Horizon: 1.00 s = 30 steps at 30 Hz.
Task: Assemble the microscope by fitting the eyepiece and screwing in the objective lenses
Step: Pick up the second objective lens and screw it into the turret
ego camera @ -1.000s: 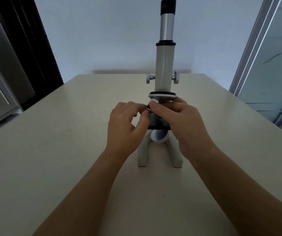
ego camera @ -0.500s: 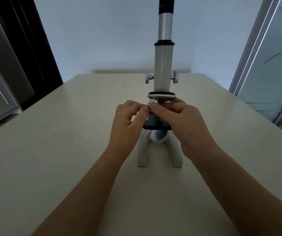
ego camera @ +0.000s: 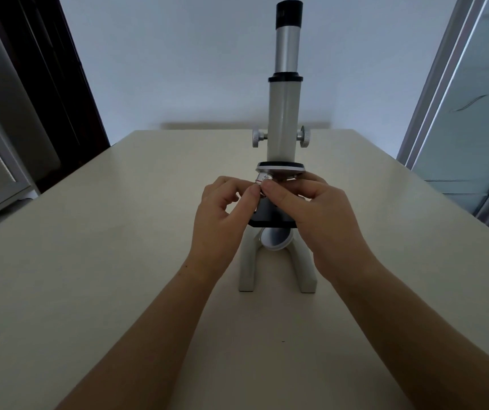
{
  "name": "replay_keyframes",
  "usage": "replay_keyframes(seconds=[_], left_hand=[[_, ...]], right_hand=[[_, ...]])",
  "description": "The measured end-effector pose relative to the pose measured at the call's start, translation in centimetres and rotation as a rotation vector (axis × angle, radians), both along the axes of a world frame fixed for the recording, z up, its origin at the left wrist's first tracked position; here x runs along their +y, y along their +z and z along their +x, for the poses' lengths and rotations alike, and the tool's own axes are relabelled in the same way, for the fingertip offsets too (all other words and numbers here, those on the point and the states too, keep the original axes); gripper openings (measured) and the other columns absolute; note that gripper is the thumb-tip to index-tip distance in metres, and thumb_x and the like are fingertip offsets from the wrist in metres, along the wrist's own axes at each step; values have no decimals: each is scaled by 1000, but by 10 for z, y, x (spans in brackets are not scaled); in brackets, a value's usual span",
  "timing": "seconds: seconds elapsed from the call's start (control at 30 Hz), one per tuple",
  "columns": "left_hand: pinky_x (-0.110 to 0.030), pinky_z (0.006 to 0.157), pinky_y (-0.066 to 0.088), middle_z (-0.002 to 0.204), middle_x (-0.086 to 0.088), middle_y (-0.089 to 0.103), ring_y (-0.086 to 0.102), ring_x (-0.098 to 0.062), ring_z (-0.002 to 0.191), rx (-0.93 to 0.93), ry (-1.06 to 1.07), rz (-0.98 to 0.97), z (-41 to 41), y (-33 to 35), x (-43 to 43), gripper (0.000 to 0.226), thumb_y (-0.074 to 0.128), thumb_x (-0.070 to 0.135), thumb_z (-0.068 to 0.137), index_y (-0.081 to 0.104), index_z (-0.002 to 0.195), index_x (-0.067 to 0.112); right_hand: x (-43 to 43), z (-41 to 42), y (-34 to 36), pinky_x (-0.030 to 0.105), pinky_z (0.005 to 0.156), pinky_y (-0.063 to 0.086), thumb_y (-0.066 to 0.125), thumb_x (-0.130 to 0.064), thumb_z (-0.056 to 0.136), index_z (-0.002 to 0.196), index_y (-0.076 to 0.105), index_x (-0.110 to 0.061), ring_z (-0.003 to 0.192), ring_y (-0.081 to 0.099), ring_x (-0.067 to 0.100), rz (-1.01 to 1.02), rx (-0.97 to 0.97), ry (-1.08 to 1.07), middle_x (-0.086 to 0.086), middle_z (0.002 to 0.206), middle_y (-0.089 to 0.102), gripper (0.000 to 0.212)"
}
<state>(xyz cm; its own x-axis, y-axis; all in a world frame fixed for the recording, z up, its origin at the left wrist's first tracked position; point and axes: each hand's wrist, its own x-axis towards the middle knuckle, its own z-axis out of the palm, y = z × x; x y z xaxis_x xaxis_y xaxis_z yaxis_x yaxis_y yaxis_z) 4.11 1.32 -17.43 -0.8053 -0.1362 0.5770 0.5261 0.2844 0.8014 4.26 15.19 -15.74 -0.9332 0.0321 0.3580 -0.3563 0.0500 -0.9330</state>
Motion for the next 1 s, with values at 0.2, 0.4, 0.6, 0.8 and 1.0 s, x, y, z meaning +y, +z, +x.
replay_keyframes(seconds=[0.2,0.4,0.6,0.8,1.0], left_hand=[[-45,85,48,84,11,60,57,-27,93,15,14,-13,0,0,1,18,49,47,83,61,79,36],[-38,82,48,84,12,58,54,-21,89,30,40,-31,-1,-2,0,17,51,46,83,60,81,32],[-45,90,49,93,4,66,59,-26,102,-15,-9,16,-2,-2,-2,24,45,47,84,66,84,34],[-50,91,49,93,1,68,59,-28,104,-28,-32,-8,-3,-3,-2,34,46,51,85,71,84,28],[-34,80,47,83,13,62,57,-22,93,-9,19,-42,-2,-3,0,19,53,46,85,64,79,32]], right_hand=[[-1,2,1,11,72,54,75,-39,83,83,80,-29,94,70,3,-30,-6,2,-7,109,73,11],[-2,3,5,6,65,51,75,-33,84,85,81,-26,82,73,1,-87,-74,45,-3,101,76,9],[-2,4,7,8,66,52,75,-29,86,79,81,-27,84,73,5,-129,-98,78,-2,104,76,10],[-2,5,8,4,65,50,73,-26,88,71,80,-32,82,71,-3,-107,-73,92,-4,104,75,19],[1,4,7,12,74,55,74,-35,85,83,82,-25,94,71,4,-28,-59,23,-10,107,74,13]])
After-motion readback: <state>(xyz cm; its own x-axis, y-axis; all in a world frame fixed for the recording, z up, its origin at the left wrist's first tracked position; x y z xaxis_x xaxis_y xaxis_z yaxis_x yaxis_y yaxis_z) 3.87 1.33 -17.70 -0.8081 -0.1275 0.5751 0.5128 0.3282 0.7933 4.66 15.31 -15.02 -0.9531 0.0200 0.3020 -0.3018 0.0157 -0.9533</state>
